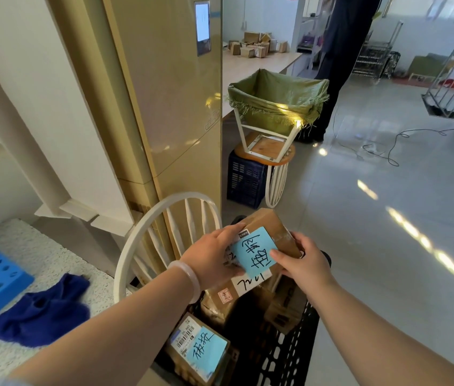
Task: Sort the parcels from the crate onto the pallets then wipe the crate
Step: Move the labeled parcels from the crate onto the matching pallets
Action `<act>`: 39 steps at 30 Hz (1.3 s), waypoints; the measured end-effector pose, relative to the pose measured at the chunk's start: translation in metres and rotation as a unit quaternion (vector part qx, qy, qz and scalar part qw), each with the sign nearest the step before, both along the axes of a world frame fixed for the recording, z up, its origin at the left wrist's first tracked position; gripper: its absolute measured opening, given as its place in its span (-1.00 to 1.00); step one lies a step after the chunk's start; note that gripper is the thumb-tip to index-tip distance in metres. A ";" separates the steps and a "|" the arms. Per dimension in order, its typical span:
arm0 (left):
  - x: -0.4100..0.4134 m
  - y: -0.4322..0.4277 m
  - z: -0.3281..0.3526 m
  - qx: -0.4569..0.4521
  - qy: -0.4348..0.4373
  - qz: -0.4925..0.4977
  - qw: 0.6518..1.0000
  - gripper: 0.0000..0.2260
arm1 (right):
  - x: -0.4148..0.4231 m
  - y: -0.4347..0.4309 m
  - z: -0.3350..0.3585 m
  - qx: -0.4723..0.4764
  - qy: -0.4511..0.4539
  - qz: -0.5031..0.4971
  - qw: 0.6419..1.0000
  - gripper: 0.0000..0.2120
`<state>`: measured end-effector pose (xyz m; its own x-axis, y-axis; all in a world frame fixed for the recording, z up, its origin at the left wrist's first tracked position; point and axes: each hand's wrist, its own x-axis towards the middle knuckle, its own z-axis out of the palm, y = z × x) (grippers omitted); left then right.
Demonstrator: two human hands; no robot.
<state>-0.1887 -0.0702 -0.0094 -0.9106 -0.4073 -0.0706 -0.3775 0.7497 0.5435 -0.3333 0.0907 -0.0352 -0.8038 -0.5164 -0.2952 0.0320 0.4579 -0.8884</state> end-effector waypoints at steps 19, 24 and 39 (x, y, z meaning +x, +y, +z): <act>-0.007 0.008 0.003 -0.129 -0.071 -0.127 0.981 -0.22 | -0.001 -0.016 0.008 0.121 -0.194 -0.064 0.971 -0.20; -0.008 0.008 0.000 -0.146 -0.082 -0.140 0.976 -0.22 | 0.002 -0.014 0.007 0.112 -0.223 -0.070 0.966 -0.35; 0.023 0.011 -0.025 0.290 0.115 0.269 0.911 0.00 | 0.009 -0.008 -0.006 0.006 -0.368 -0.148 0.918 -0.43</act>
